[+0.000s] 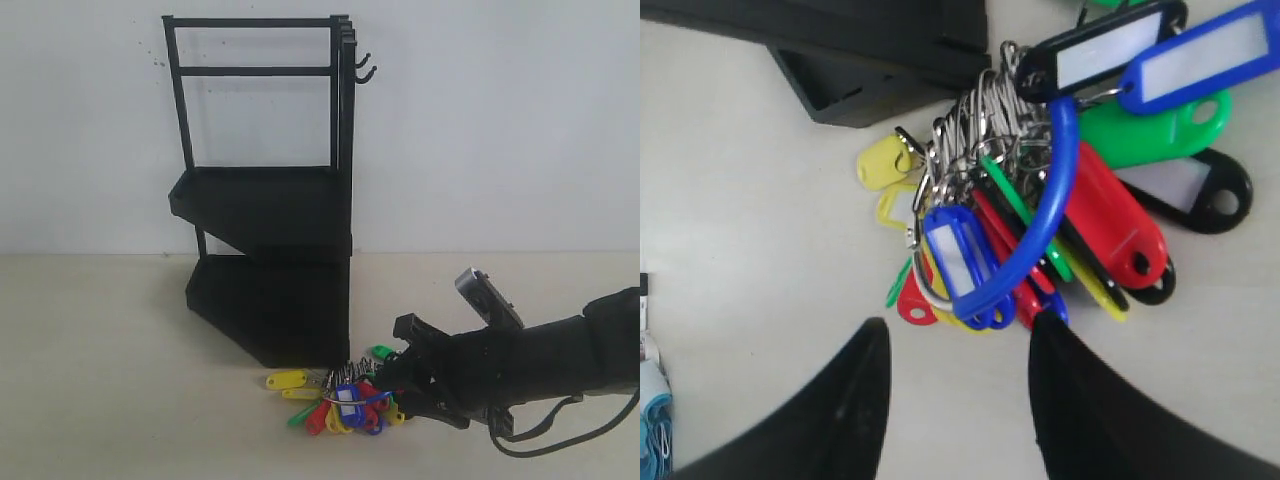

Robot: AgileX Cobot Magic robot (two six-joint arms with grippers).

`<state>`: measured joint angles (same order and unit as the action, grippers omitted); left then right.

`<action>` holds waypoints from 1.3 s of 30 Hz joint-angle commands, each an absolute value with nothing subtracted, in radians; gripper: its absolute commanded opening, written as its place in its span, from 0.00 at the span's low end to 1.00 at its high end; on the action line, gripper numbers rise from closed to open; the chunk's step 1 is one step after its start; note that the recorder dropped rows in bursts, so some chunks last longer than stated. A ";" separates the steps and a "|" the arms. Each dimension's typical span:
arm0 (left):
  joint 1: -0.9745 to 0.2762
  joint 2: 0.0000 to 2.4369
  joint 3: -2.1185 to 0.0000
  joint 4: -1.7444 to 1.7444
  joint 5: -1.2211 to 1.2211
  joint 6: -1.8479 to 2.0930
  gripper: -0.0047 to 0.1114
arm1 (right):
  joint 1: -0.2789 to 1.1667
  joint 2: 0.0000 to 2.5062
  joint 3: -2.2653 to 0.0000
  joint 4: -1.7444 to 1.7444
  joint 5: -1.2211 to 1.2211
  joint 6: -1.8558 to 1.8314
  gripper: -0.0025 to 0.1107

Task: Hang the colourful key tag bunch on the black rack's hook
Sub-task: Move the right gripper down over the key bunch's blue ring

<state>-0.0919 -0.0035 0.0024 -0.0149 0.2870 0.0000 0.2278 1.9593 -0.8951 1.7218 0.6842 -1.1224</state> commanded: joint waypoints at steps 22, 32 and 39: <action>-0.090 0.000 0.000 -0.018 0.285 0.000 0.08 | 0.275 1.967 -0.930 1.744 0.561 -1.131 0.40; -0.090 0.000 0.000 -0.018 0.285 0.000 0.08 | 0.280 1.993 -0.949 1.744 0.575 -1.116 0.40; -0.090 0.000 0.000 -0.018 0.285 0.000 0.08 | 0.293 2.101 -0.998 1.744 0.616 -1.109 0.40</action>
<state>-0.0919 -0.0035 0.0024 -0.0149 0.2870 0.0000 0.2895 2.0721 -0.9762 1.7453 0.6071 -1.1105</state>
